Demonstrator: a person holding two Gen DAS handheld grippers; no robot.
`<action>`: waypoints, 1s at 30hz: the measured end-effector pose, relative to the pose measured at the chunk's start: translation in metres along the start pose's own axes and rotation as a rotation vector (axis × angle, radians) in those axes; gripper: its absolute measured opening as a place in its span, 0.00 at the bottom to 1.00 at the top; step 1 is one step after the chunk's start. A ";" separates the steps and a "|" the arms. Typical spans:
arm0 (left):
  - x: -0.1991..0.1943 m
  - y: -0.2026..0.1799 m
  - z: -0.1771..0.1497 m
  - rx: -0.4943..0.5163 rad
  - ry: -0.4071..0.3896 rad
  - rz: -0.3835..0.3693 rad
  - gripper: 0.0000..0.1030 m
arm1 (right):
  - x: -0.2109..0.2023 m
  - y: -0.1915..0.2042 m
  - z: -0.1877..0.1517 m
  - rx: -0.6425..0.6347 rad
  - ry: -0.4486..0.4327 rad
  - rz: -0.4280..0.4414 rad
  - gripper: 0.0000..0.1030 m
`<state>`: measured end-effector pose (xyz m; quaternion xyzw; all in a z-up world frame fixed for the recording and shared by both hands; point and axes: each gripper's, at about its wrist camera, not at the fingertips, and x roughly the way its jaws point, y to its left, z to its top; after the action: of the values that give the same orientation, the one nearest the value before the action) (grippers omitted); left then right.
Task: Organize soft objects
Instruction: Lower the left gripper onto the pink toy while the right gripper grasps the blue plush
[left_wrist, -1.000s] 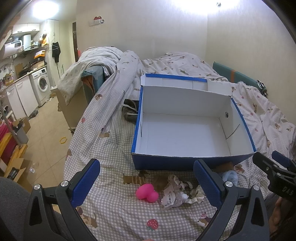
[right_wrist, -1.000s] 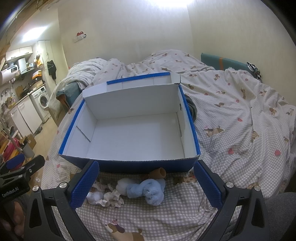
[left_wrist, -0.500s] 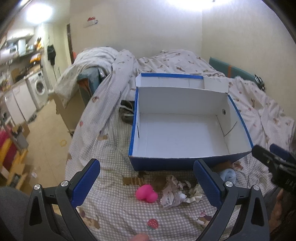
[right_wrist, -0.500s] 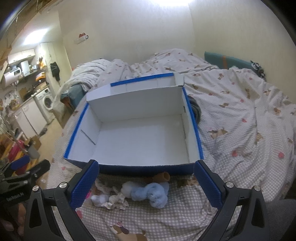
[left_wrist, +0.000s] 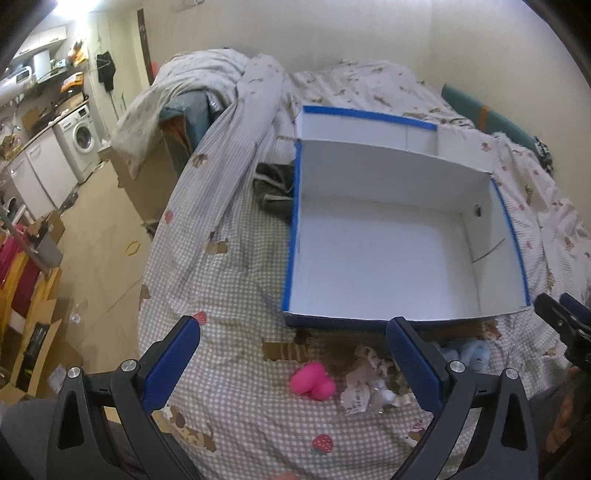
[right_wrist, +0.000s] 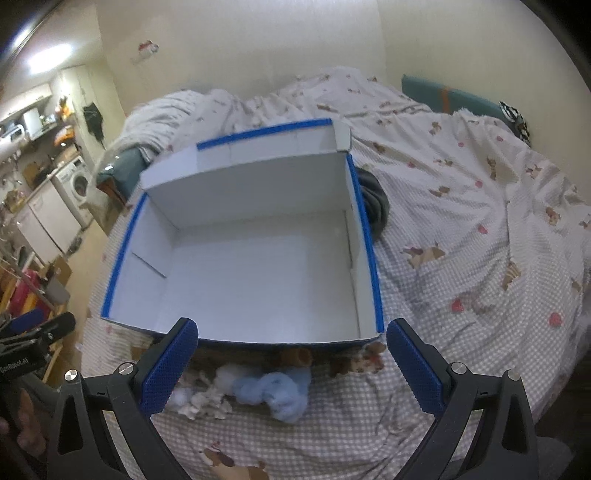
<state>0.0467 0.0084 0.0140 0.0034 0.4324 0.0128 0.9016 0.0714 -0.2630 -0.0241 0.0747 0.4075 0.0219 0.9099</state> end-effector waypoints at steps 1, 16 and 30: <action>0.005 0.003 0.002 -0.004 0.014 0.010 0.98 | 0.001 0.000 0.001 -0.004 0.005 0.003 1.00; 0.051 0.021 0.006 -0.028 0.198 0.035 0.98 | 0.039 -0.009 0.000 0.080 0.140 0.005 1.00; 0.131 0.028 -0.022 -0.151 0.493 -0.041 0.76 | 0.059 -0.019 -0.011 0.104 0.203 0.086 1.00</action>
<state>0.1106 0.0397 -0.1012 -0.0757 0.6371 0.0272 0.7666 0.1018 -0.2746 -0.0775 0.1365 0.4944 0.0473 0.8571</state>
